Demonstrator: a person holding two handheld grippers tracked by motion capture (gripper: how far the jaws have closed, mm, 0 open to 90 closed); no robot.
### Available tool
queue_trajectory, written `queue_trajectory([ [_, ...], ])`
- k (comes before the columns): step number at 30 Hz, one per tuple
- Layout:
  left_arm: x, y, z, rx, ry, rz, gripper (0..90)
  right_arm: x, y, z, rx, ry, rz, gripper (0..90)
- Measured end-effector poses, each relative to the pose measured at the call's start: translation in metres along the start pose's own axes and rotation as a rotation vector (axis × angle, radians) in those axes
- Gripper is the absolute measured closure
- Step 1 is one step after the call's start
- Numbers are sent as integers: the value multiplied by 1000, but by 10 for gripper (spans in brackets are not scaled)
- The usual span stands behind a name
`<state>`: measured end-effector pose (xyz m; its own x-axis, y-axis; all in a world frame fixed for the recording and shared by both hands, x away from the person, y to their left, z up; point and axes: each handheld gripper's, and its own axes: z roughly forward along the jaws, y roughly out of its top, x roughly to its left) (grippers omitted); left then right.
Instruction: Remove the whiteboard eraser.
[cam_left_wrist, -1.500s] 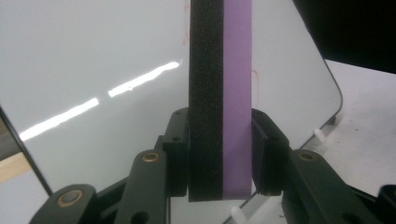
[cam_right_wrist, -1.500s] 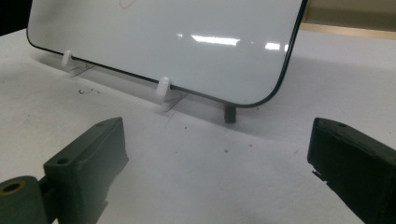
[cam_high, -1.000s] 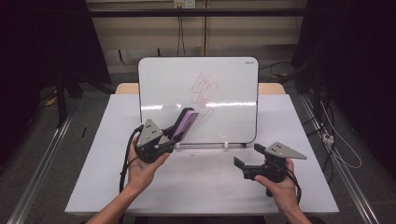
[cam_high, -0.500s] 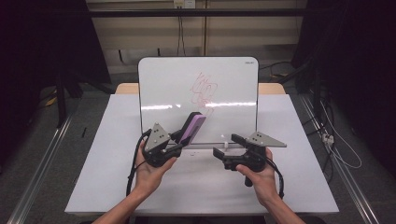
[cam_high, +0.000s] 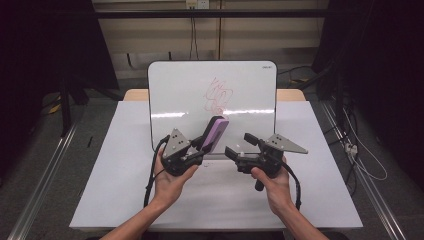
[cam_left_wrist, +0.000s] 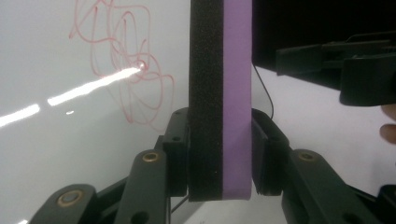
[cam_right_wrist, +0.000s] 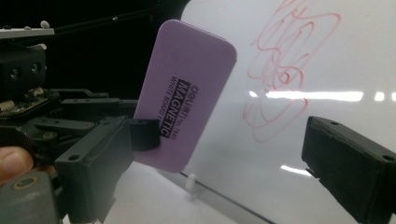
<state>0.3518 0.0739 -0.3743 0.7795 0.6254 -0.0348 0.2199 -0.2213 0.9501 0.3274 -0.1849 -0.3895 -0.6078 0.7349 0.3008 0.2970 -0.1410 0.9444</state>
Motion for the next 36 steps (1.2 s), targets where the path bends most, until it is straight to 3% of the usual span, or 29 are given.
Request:
queue_trajectory([
  [3,-2,-3,0,-9,0,-11,640,3,4,10,-11,40,29,104],
  [6,-2,-4,-1,-14,1,-13,640,3,6,16,-1,53,57,122],
  [8,-1,-6,-1,-26,0,-40,640,4,5,21,-2,51,76,115],
  [10,-1,-7,-1,-23,2,-32,640,4,6,25,-6,67,84,108],
  [18,-2,-9,1,-9,-5,-25,640,9,1,35,-56,15,93,229],
  [22,-2,-9,0,-9,2,-12,640,12,-2,36,-58,38,104,300],
  [36,-3,-12,2,-3,8,-16,640,12,-9,41,-50,53,181,377],
])
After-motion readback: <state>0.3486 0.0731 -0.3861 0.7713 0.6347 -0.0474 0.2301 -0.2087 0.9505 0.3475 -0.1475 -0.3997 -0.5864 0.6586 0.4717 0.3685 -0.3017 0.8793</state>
